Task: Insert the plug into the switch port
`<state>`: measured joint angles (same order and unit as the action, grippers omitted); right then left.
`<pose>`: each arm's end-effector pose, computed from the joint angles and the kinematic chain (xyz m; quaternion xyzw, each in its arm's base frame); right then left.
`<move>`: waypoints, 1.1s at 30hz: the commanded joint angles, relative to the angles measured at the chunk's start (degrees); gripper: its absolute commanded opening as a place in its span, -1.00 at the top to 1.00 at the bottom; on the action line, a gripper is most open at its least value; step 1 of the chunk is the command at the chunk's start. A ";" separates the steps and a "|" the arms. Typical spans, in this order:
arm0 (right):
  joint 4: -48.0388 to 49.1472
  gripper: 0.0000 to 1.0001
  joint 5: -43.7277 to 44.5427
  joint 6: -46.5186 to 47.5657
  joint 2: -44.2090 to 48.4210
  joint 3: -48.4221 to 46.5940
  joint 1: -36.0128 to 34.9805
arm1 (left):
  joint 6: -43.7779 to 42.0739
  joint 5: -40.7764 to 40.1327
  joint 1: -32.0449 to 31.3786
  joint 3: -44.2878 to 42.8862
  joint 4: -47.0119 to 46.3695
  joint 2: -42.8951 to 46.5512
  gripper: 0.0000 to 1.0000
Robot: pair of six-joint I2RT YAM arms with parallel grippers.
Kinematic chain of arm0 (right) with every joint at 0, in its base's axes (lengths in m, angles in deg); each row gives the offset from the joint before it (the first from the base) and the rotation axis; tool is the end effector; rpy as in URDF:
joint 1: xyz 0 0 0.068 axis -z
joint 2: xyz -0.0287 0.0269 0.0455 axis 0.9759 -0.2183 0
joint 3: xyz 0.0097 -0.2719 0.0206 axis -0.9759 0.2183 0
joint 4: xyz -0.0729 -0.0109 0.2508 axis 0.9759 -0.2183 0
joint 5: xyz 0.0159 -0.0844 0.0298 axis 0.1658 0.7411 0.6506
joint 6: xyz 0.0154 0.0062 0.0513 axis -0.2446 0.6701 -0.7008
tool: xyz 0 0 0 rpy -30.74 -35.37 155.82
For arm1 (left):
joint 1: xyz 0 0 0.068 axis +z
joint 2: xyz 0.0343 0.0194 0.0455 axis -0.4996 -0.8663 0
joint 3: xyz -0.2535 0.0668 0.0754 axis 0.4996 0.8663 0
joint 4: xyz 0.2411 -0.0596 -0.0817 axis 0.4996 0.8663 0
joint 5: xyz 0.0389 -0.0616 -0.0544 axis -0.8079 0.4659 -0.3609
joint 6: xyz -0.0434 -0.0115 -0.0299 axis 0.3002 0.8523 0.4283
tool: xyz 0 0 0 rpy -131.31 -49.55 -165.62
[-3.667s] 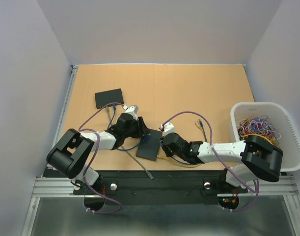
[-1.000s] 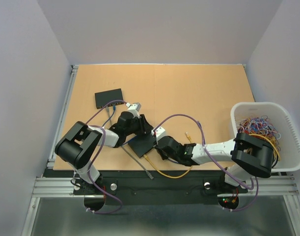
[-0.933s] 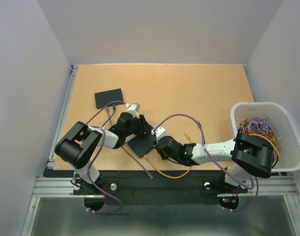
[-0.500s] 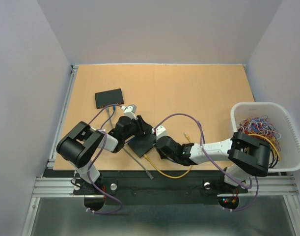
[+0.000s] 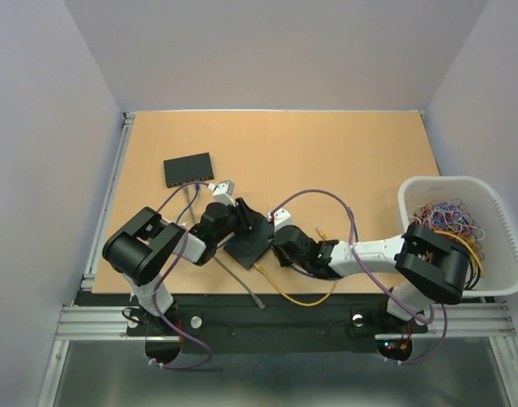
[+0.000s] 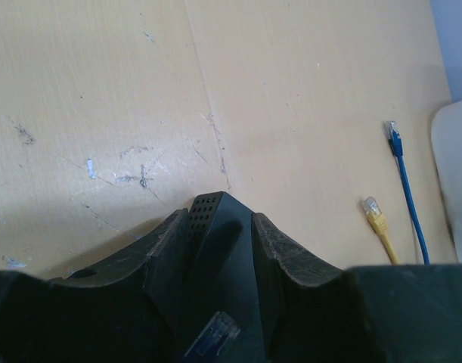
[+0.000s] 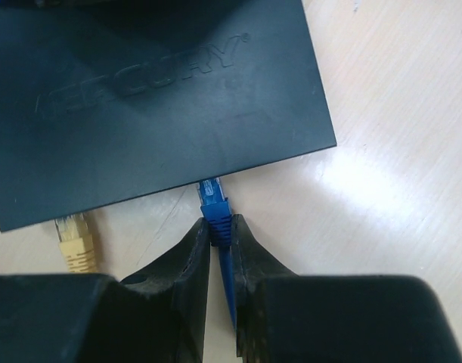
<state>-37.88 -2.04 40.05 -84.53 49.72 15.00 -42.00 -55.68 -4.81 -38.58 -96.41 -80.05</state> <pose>0.1474 0.2545 0.1504 -0.2568 0.8628 0.1429 0.4113 0.2287 -0.1640 0.1302 0.0092 0.7868 -0.4073 0.4636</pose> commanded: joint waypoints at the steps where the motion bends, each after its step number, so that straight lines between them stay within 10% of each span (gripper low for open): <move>1: 16.48 0.99 4.10 -0.49 -2.56 -7.24 6.75 | 5.82 17.01 -7.31 2.93 6.27 -1.97 0.05; 33: 5.23 0.99 15.18 -8.13 8.15 6.82 15.27 | -6.48 11.74 -1.95 -28.27 35.17 -6.11 -0.26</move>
<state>-36.02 6.57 35.08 -79.39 56.04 26.17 -46.65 -46.30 -5.40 -64.20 -69.07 -88.33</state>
